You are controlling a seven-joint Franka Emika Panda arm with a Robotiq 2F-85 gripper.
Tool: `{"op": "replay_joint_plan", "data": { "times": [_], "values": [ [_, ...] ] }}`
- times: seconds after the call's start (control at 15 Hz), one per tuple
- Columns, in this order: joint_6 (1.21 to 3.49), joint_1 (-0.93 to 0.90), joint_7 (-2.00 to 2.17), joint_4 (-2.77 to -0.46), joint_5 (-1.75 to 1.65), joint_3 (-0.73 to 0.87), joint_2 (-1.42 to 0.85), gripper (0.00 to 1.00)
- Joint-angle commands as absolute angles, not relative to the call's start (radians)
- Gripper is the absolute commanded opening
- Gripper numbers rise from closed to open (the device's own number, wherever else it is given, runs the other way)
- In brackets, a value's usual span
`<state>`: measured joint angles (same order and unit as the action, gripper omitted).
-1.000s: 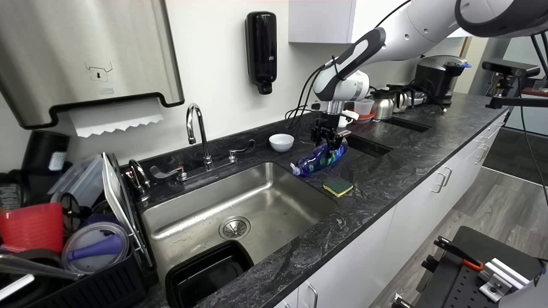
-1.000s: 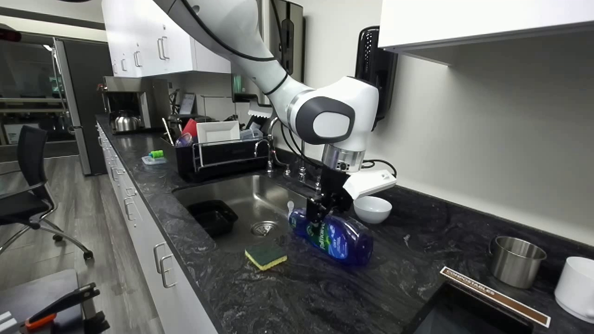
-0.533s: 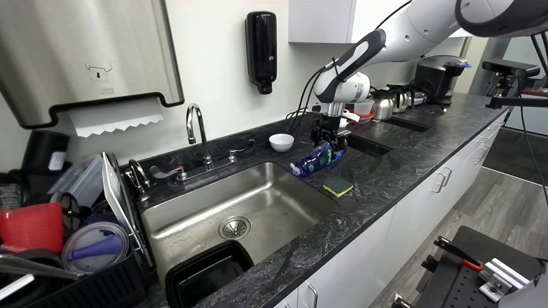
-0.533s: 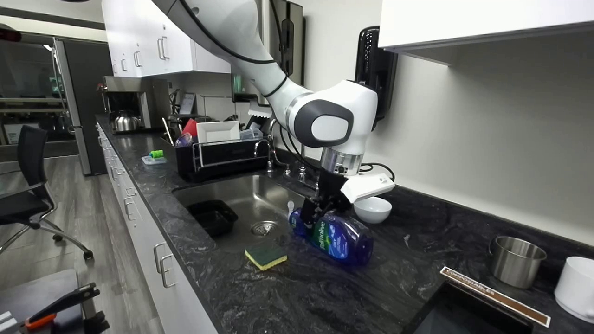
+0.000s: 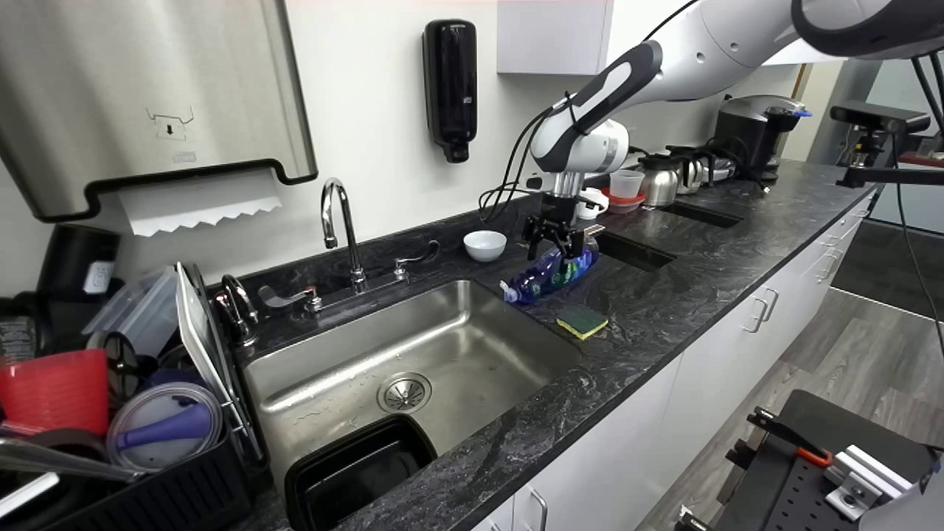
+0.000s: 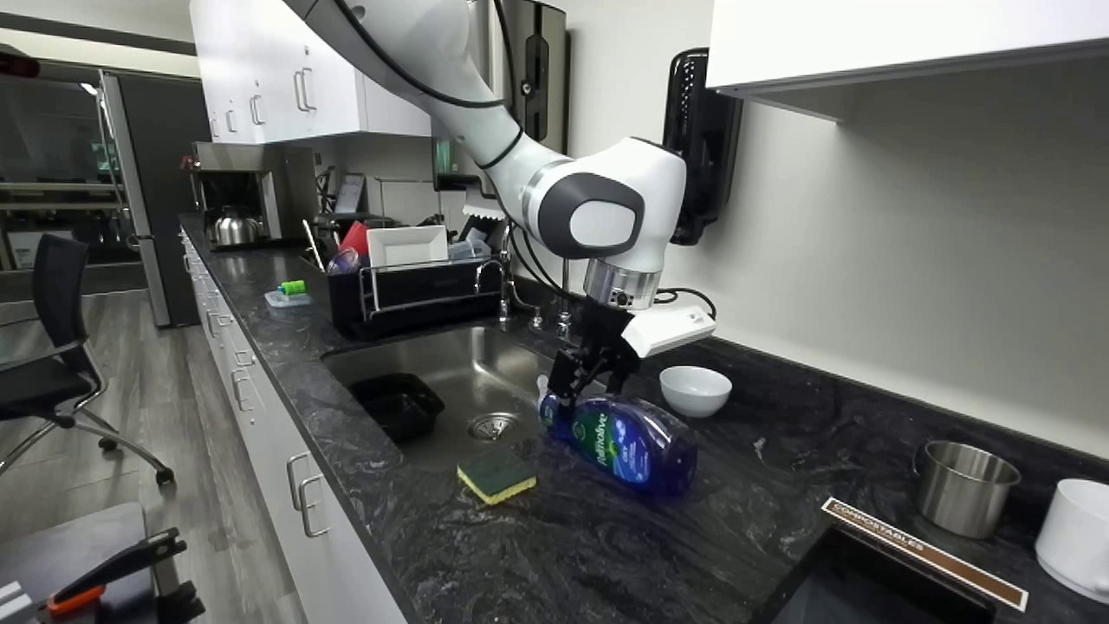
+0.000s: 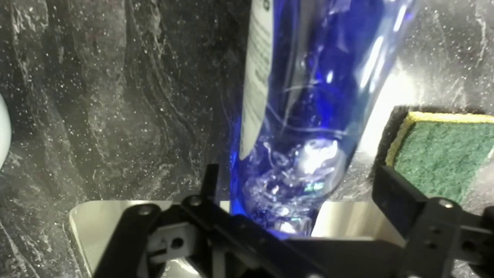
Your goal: Pour the liquid soap into the sink
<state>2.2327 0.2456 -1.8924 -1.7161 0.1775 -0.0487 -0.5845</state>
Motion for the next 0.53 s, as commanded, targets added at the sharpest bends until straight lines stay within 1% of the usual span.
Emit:
{"op": "replay_joint_plan", "data": {
  "times": [0.0,0.47],
  "values": [
    [2.22,0.239,-1.886,-1.739,0.171,-0.054,-0.564,1.0],
    [2.213,0.193,-1.841,-1.735,0.152,-0.054,-0.582,1.0]
  ]
}}
